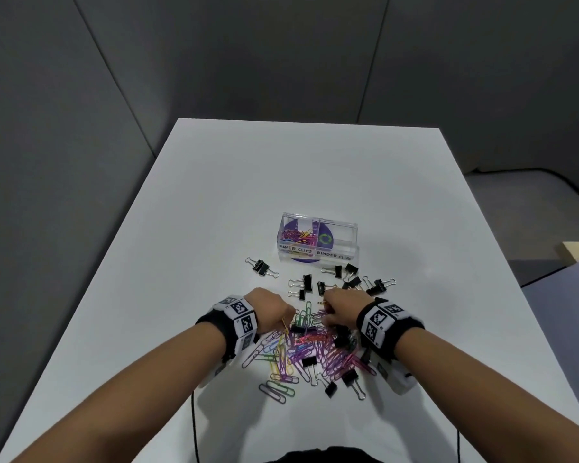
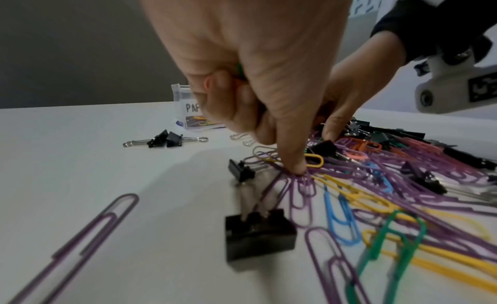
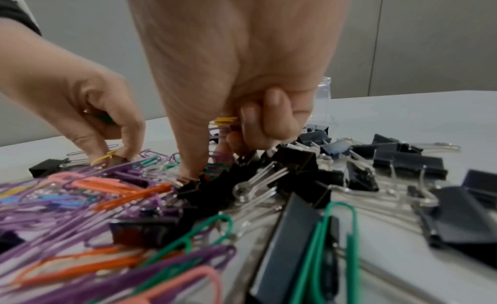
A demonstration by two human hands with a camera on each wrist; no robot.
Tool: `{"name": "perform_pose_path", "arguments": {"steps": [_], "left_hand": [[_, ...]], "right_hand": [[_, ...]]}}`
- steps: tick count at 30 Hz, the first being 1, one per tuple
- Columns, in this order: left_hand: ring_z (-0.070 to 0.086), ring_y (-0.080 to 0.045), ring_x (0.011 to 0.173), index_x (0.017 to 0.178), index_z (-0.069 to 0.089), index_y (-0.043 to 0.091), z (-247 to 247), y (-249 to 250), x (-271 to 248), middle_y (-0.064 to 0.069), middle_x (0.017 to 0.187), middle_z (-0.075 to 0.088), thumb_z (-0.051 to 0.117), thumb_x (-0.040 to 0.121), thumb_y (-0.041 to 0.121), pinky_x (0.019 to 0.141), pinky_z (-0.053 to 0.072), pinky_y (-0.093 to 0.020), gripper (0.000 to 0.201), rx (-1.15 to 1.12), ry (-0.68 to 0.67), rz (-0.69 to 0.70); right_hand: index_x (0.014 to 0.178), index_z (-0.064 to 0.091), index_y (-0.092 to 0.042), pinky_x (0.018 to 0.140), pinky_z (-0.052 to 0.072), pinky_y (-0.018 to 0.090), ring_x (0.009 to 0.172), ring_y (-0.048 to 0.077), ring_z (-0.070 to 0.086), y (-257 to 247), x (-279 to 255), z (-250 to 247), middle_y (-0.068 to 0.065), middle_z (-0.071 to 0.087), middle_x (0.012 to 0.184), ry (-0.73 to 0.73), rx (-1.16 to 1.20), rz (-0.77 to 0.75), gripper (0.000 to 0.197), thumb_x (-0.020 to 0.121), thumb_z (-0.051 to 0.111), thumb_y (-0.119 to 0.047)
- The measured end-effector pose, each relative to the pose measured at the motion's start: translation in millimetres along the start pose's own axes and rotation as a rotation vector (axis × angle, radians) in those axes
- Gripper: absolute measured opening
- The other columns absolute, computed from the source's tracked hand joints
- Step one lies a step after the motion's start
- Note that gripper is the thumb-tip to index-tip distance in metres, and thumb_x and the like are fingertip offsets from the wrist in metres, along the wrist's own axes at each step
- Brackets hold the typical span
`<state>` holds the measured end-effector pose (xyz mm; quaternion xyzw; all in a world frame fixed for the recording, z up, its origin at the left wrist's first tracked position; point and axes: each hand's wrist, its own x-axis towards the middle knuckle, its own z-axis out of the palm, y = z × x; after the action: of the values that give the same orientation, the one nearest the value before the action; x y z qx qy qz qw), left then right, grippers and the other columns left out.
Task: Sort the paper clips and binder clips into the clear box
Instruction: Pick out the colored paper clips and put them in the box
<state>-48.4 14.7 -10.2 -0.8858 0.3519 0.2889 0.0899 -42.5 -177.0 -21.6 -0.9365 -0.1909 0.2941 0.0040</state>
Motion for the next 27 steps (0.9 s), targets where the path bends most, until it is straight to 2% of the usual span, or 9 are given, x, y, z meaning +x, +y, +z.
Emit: {"name": "perform_pose_path", "arguments": {"steps": [5,9,12,16,18,20,22,25,27], "left_hand": [[0.062,-0.029,0.096,0.107,0.061,0.012,-4.2,1.2,5.2,-0.009,0.106,0.066,0.048,0.093,0.016,0.068,0.038,-0.028,0.02,-0.021,0.106,-0.033],[0.06,-0.03,0.1,0.114,0.053,0.008,-13.4,2.6,3.9,-0.01,0.115,0.061,0.034,0.101,0.025,0.078,0.046,-0.035,0.028,-0.118,0.142,-0.117],[0.059,-0.032,0.101,0.115,0.05,0.004,-16.0,1.4,-0.6,-0.013,0.116,0.059,0.027,0.103,0.028,0.081,0.046,-0.038,0.036,-0.097,0.143,-0.148],[0.057,-0.032,0.085,0.104,0.047,0.006,-15.2,-6.2,-2.4,-0.016,0.108,0.062,0.029,0.101,0.022,0.074,0.042,-0.037,0.024,-0.163,0.133,-0.167],[0.052,-0.027,0.079,0.115,0.041,0.008,-14.7,-12.1,-0.1,-0.017,0.106,0.064,0.029,0.1,0.019,0.071,0.039,-0.034,0.022,-0.24,0.112,-0.192],[0.055,-0.028,0.085,0.136,0.03,0.015,-17.1,-17.9,3.1,-0.014,0.106,0.063,0.029,0.099,0.016,0.078,0.043,-0.035,0.036,-0.285,0.103,-0.201],[0.058,-0.029,0.091,0.143,0.023,0.017,-25.4,-25.1,5.1,-0.015,0.115,0.061,0.03,0.1,0.013,0.085,0.046,-0.037,0.044,-0.289,0.127,-0.21],[0.058,-0.028,0.086,0.139,0.032,0.014,-41.9,-41.2,9.9,-0.016,0.123,0.061,0.032,0.102,0.019,0.085,0.048,-0.037,0.038,-0.33,0.183,-0.249],[0.061,-0.03,0.097,0.13,0.044,0.01,-56.4,-53.3,13.9,-0.016,0.116,0.064,0.029,0.102,0.025,0.086,0.048,-0.037,0.035,-0.337,0.193,-0.288]], "right_hand": [[0.111,0.05,-0.009,0.081,0.048,0.037,0.105,0.029,0.06,0.0,-3.2,1.6,0.01,0.058,0.118,0.03,0.011,0.003,0.03,0.091,0.05,-0.032],[0.116,0.047,-0.007,0.082,0.048,0.04,0.107,0.03,0.058,2.8,-6.9,4.5,0.011,0.052,0.123,0.025,0.003,0.007,0.031,0.095,0.044,-0.03],[0.115,0.046,-0.006,0.078,0.047,0.039,0.103,0.031,0.059,4.4,-8.7,5.4,0.013,0.053,0.12,0.043,0.016,0.001,0.028,0.097,0.039,-0.027],[0.115,0.043,-0.005,0.067,0.038,0.032,0.088,0.029,0.06,5.2,-9.4,-3.7,0.015,0.062,0.109,0.09,0.063,-0.028,0.028,0.1,0.034,-0.027],[0.115,0.042,-0.004,0.068,0.041,0.033,0.087,0.029,0.061,3.9,-8.0,-16.8,0.016,0.065,0.105,0.127,0.042,-0.062,0.03,0.1,0.035,-0.029],[0.113,0.045,-0.006,0.072,0.045,0.035,0.087,0.029,0.061,2.3,-4.4,-33.1,0.014,0.065,0.103,0.178,0.047,-0.082,0.029,0.099,0.037,-0.031],[0.11,0.047,-0.008,0.076,0.049,0.037,0.079,0.025,0.058,2.7,3.6,-50.0,0.011,0.066,0.1,0.237,0.083,-0.092,0.027,0.099,0.038,-0.031],[0.111,0.049,-0.011,0.08,0.052,0.038,0.087,0.027,0.062,6.3,23.9,-76.7,0.012,0.066,0.103,0.303,0.123,-0.061,0.027,0.099,0.038,-0.032],[0.116,0.05,-0.01,0.081,0.049,0.038,0.096,0.031,0.062,7.7,42.2,-95.4,0.013,0.064,0.11,0.326,0.144,0.005,0.027,0.098,0.04,-0.027]]}}
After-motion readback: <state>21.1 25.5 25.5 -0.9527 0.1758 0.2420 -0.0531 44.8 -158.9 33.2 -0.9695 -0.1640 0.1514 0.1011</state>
